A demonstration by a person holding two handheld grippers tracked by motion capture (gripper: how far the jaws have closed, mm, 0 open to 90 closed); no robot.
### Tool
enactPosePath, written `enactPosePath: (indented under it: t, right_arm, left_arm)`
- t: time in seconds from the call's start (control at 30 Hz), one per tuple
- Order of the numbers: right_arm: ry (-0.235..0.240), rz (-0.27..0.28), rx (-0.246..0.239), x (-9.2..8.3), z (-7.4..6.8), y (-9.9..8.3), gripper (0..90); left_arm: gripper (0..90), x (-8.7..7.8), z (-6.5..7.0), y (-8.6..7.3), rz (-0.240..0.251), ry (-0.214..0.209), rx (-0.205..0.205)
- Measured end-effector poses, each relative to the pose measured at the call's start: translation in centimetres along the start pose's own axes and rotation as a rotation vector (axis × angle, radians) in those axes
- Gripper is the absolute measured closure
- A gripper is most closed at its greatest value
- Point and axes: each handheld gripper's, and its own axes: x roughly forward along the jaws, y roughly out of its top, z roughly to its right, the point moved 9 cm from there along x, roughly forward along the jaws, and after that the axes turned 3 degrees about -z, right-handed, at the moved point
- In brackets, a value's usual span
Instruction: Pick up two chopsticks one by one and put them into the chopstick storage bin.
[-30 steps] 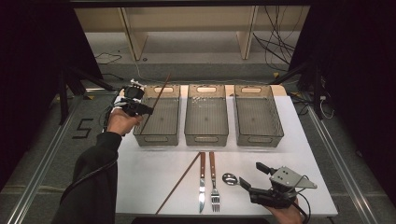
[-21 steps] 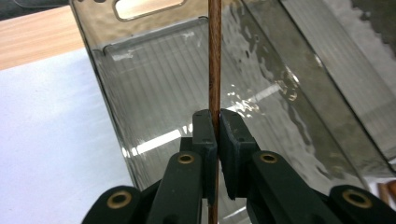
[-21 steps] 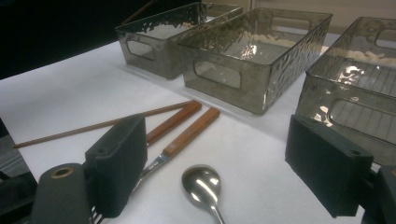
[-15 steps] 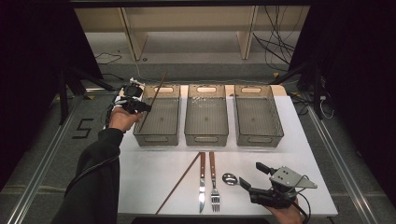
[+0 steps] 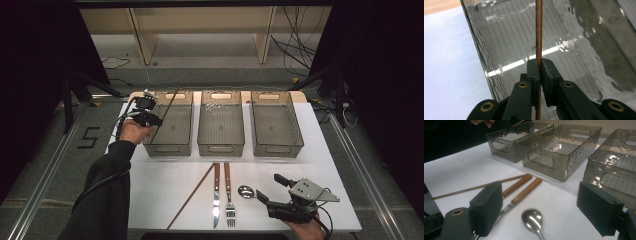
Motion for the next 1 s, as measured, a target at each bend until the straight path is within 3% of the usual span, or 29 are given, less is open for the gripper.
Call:
enactPosePath:
  t: [0.17,0.2,0.23,0.27,0.3,0.33,0.43,0.53,0.7,1.0]
  right_arm:
    - [0.000,-0.001,0.002,0.0,0.0,0.0,21.6]
    - [-0.001,-0.001,0.000,0.0,0.0,0.0,21.6]
    - [-0.001,-0.001,0.000,0.0,0.0,0.0,21.6]
    - [0.000,0.000,0.001,0.0,0.0,0.0,21.6]
    - [0.000,0.000,0.001,0.0,0.0,0.0,21.6]
    - [-0.001,-0.001,0.001,0.0,0.0,0.0,21.6]
    - [-0.003,-0.002,0.000,0.0,0.0,0.0,21.6]
    - [-0.002,-0.001,0.001,0.0,0.0,0.0,21.6]
    - [-0.003,0.000,0.001,0.0,0.0,0.0,21.6]
    - [-0.002,-0.001,-0.003,0.0,-0.1,0.0,21.6]
  left_arm:
    - [83.5,0.3,-0.4,-0.4,-0.005,0.011,-0.018]
    - [77.4,0.3,-0.3,-0.4,-0.003,0.007,-0.020]
    - [77.4,0.3,-0.2,-0.4,0.004,0.001,-0.020]
    - [68.8,0.2,-0.2,-0.3,0.009,-0.001,-0.016]
    - [68.8,0.0,-0.2,-0.3,0.016,0.000,-0.021]
    - [61.3,-0.1,-0.1,-0.2,0.025,-0.002,-0.028]
    - [56.0,-1.0,0.3,-0.2,0.039,-0.014,-0.021]
    - [43.8,-2.3,1.2,-0.1,0.057,-0.045,-0.023]
    - [34.8,-4.7,2.7,-0.4,0.099,-0.082,-0.012]
    - [26.1,-6.6,6.4,-4.1,0.088,-0.102,0.060]
